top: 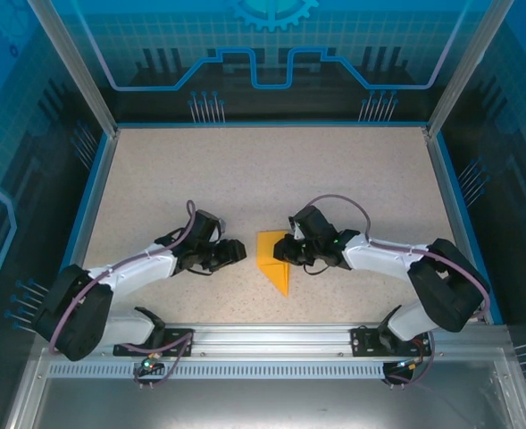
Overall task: Fold a paper plane with a square sheet of paper (pick it up from the middle)
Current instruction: Fold the wing for the fifth time at the center of the table.
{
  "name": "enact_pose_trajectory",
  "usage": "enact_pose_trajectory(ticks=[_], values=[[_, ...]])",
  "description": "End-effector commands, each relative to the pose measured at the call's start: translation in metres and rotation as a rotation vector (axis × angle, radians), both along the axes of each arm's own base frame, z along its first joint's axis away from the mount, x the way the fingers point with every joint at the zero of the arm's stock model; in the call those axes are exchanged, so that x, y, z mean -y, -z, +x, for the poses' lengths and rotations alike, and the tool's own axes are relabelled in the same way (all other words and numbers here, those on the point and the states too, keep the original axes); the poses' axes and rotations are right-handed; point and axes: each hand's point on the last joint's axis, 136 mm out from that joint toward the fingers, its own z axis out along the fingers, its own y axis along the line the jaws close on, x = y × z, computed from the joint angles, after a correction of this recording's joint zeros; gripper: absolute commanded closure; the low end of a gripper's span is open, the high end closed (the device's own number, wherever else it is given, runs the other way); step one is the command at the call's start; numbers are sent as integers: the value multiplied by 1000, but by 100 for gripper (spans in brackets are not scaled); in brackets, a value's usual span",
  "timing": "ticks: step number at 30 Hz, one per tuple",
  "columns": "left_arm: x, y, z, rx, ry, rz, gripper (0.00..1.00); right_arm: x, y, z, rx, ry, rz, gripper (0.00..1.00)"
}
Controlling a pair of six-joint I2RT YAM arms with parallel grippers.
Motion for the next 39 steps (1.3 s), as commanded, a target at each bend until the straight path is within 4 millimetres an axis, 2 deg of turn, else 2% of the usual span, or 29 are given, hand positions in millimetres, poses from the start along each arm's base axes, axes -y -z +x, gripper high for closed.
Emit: enact_pose_trajectory(ticks=[1,5,11,19,22,25,30,34,39], values=[[12,-13,10,5,6,-68,44,4,15,-8,-37,-33,-14,83],[18,-11,10,-11,12,-95,44,7,27,-12,-63,-37,-31,83],[20,-8,9,-27,18,-102,43,26,40,-12,-83,10,-66,82],[22,-7,10,-33,20,-102,43,17,-8,-8,22,-41,-9,75],[21,-7,11,-33,22,-100,42,16,-19,-12,50,-65,-26,74],[21,-6,10,-37,25,-99,42,3,-23,-21,50,-124,-6,77],[24,-6,10,-45,28,-106,42,-13,-5,-32,7,-186,-33,81],[25,-6,9,-47,33,-108,42,1,19,-24,-22,-136,-105,81],[30,-4,9,-56,47,-107,42,17,36,-15,-53,-90,-69,81]])
